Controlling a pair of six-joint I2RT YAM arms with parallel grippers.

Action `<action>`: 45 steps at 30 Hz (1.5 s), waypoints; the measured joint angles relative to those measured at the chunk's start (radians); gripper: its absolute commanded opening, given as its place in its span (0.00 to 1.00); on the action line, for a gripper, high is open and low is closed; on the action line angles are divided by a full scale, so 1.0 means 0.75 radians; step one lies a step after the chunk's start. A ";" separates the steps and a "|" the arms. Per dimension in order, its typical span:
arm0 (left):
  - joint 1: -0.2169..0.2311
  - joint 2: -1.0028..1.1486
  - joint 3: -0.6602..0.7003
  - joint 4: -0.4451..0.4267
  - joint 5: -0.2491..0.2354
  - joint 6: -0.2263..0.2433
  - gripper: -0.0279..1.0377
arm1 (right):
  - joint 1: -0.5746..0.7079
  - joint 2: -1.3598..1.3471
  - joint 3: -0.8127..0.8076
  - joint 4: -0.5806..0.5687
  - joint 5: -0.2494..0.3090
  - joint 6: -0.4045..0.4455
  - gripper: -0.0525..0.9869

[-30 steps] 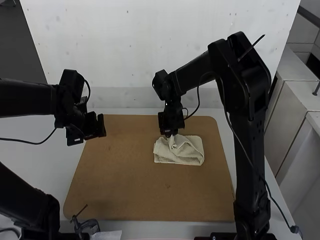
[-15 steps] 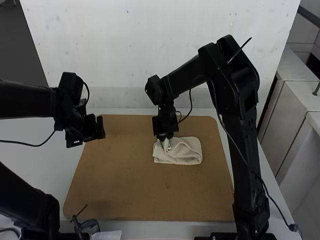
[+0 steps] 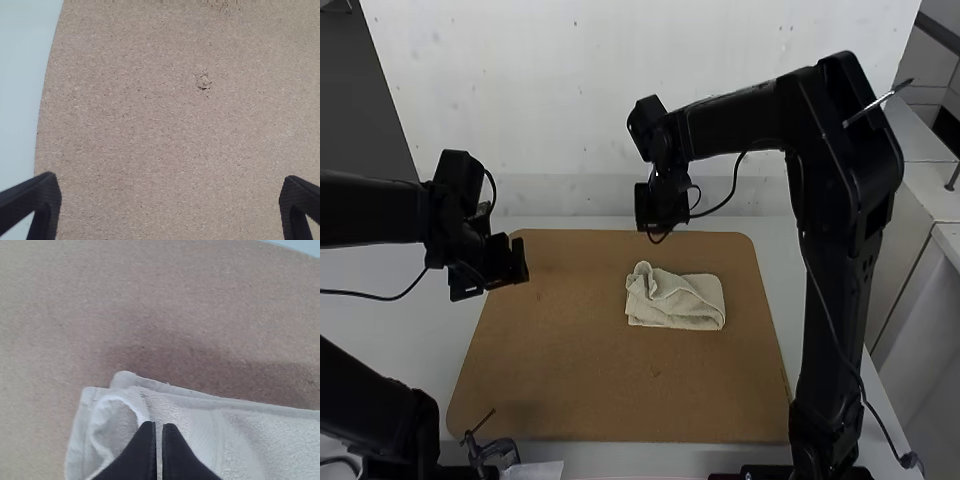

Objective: Fold the towel.

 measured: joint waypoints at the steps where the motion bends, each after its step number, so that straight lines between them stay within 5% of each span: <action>1: 0.000 -0.007 0.000 -0.001 0.000 0.000 0.94 | -0.003 0.017 -0.020 0.011 0.003 -0.003 0.07; 37: -0.024 -0.014 -0.015 0.018 0.000 -0.001 0.94 | 0.196 0.308 -0.022 0.131 0.097 -0.007 0.07; 40: -0.024 -0.014 -0.031 0.026 0.000 -0.001 0.94 | 0.203 0.307 -0.022 0.132 0.100 -0.007 0.25; 45: -0.024 -0.014 -0.044 0.030 0.000 -0.001 0.94 | 0.205 0.307 -0.022 0.129 0.099 -0.007 0.27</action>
